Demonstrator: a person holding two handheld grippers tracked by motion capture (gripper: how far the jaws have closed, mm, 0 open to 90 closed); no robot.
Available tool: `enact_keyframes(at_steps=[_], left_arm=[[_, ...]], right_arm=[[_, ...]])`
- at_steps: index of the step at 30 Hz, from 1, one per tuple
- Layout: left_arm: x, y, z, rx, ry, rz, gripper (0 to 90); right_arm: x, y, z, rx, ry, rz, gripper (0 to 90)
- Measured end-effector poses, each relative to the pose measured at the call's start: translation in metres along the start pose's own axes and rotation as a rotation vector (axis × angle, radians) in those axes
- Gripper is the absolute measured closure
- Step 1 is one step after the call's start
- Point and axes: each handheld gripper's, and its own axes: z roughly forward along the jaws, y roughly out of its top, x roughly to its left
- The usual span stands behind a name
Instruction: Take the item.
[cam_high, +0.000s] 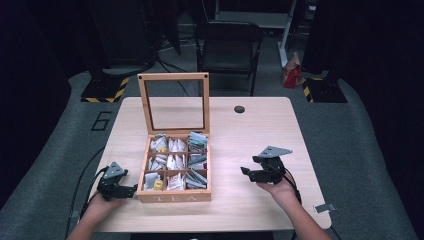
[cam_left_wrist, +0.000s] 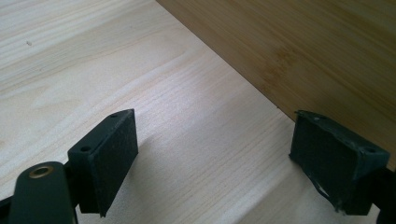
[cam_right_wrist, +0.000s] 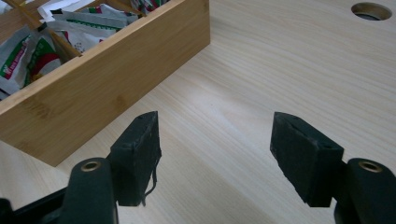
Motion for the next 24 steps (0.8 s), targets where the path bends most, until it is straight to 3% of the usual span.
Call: enact_keyframes(at_steps=[18,24], left_arm=[[0.0,0.0,0.0,0.001,0.0,0.0,14.5],[0.0,0.0,0.0,0.001,0.0,0.001,14.5]], right_arm=[[0.014,0.012,-0.002,-0.008,0.01,-0.039,43.7],[0.021,0.018,-0.002,-0.02,0.037,-0.053,44.9]])
